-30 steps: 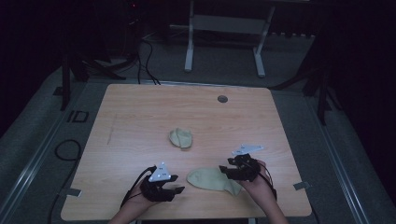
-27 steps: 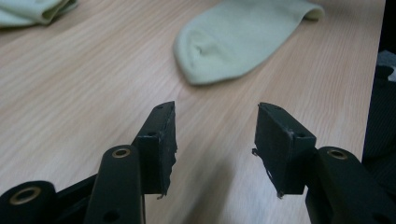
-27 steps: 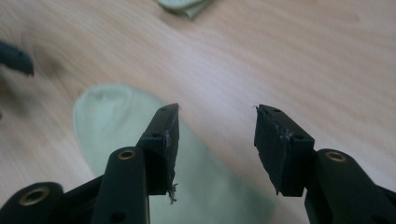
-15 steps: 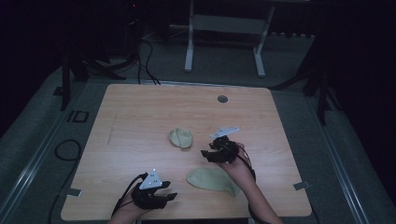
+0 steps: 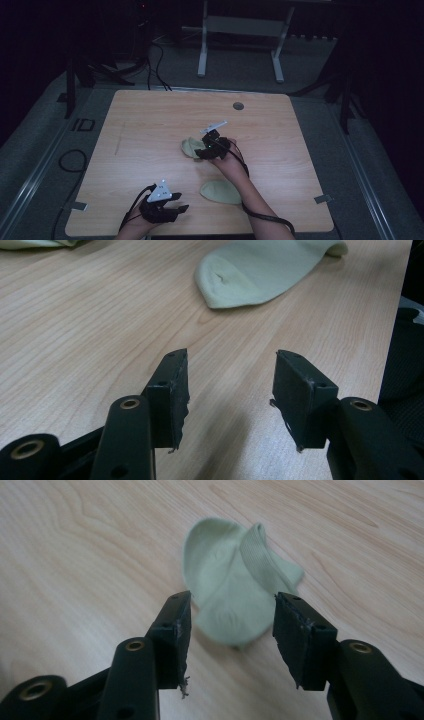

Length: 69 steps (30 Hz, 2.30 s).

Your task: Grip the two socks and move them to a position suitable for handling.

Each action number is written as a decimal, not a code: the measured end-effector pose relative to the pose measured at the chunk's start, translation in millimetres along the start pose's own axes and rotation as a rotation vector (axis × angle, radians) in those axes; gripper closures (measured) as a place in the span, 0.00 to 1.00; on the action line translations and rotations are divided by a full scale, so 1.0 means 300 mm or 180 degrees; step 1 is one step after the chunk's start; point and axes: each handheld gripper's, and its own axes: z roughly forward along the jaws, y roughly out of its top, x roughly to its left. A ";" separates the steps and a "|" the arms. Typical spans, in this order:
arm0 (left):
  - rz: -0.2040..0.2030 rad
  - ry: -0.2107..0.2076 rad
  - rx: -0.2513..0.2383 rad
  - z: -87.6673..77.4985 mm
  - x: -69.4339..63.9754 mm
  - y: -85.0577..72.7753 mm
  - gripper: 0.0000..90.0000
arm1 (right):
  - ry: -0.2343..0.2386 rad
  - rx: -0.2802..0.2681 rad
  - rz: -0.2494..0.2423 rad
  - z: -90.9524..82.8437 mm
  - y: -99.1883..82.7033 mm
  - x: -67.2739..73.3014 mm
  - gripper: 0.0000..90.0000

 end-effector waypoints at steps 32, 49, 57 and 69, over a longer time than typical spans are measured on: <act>-0.0050 0.0049 -0.0053 -0.014 0.011 -0.014 0.54 | -0.0688 0.0427 -0.0340 0.254 0.112 0.074 0.87; -0.0081 0.0070 -0.0064 -0.014 0.009 -0.014 0.54 | -0.0734 0.0266 -0.0215 -0.030 0.102 -0.035 0.92; -0.0091 0.0064 -0.0050 -0.007 0.004 -0.013 0.54 | -0.0858 0.0214 -0.0215 -0.162 0.046 -0.064 0.92; -0.0089 0.0059 -0.0045 -0.003 0.000 -0.009 0.54 | -0.0855 0.0238 -0.0173 -0.172 -0.066 -0.074 0.91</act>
